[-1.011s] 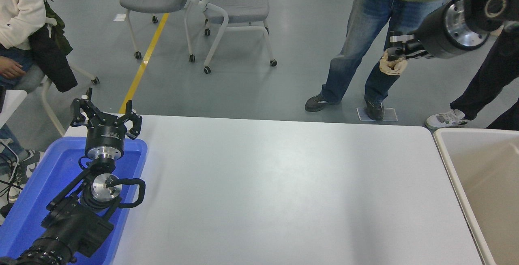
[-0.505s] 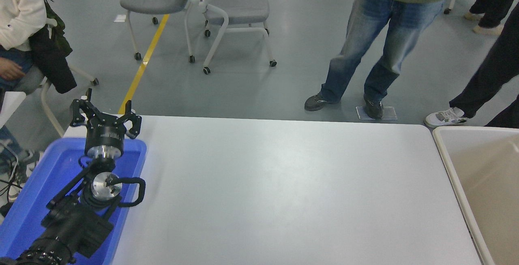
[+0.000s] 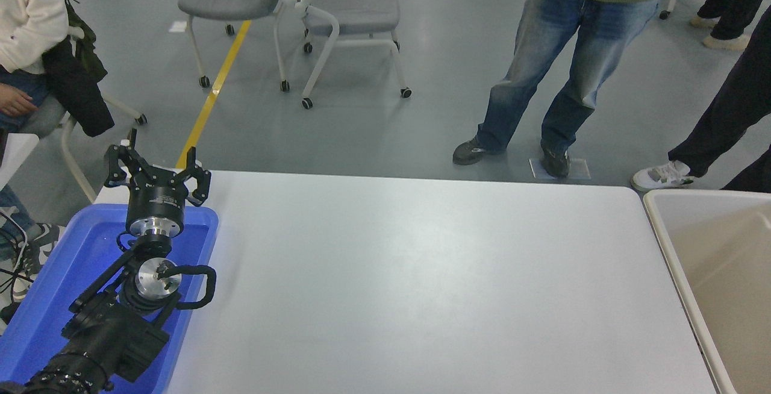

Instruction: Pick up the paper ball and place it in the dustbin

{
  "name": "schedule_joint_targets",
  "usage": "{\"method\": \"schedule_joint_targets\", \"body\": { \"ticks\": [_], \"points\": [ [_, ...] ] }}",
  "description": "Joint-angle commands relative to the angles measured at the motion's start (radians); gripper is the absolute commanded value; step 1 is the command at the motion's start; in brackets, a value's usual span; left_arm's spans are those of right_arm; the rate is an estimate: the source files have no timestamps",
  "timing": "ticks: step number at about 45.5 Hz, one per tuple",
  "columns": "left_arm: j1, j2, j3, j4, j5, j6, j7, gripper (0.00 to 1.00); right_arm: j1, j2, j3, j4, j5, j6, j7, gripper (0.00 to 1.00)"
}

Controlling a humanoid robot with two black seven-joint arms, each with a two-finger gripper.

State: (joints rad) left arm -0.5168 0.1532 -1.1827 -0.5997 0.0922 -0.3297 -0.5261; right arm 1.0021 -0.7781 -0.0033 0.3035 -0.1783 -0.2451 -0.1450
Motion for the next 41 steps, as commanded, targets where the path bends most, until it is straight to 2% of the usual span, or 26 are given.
{"method": "schedule_joint_targets", "body": {
  "ticks": [1, 11, 33, 41],
  "points": [
    [0.0, 0.0, 0.0, 0.0, 0.0, 0.0, 0.0, 0.99, -0.209, 0.112, 0.209, -0.216, 0.005, 0.138, 0.05, 0.0],
    [0.0, 0.0, 0.0, 0.0, 0.0, 0.001, 0.0, 0.99, -0.339, 0.128, 0.287, -0.231, 0.048, 0.185, 0.064, 0.0],
    [0.0, 0.0, 0.0, 0.0, 0.0, 0.001, 0.0, 0.99, -0.451, 0.312, 0.282, -0.233, 0.083, 0.187, 0.065, 0.0],
    [0.0, 0.0, 0.0, 0.0, 0.0, 0.001, 0.0, 0.99, -0.451, 0.336, 0.279, -0.234, 0.083, 0.181, 0.065, 0.0]
  ]
}}
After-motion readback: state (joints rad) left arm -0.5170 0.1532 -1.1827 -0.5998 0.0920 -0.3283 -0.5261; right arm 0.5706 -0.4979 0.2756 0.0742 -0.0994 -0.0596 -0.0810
